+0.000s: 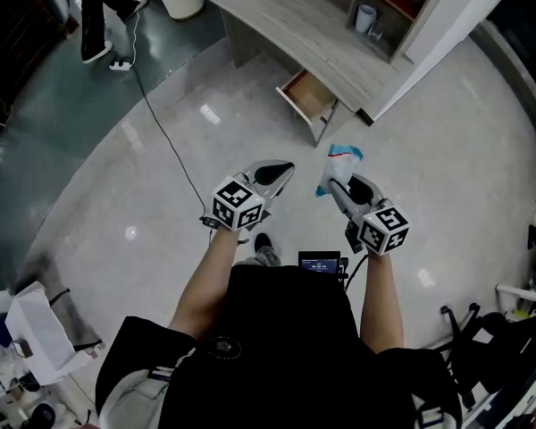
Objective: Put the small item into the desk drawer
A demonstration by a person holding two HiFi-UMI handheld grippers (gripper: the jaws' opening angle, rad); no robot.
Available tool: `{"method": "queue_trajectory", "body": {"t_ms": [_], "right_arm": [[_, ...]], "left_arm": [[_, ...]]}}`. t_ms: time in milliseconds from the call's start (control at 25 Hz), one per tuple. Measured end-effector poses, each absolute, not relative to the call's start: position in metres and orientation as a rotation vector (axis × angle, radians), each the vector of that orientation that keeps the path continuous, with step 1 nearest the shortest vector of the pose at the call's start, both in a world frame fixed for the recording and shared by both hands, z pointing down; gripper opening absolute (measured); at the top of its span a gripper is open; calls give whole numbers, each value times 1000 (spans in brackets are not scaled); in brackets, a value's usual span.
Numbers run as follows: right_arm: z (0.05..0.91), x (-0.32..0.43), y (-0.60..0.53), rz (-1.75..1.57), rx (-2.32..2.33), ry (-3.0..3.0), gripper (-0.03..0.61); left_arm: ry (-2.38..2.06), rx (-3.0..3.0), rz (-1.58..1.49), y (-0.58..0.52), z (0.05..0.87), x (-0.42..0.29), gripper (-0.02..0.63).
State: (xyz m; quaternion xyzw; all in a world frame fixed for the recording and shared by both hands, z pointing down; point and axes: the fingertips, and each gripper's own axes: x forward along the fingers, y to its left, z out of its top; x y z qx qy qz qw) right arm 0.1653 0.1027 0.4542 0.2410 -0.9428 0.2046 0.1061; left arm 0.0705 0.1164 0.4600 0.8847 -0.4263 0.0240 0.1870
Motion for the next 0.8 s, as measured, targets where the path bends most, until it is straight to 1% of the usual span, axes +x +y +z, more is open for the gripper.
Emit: {"method": "queue_trajectory", "body": {"t_ms": [400,640,800], "right_arm": [[453,120,92,622,791,-2761,150],[455,113,95,632,856,-2728,150],[459,116,94,649,874,-2703,150]], "left_arm": [[-1154,2489,41,105,467,17,3],[-1152,2470,17,110,472,-1,3],[-1143,2458,6,109,475,1,3]]}}
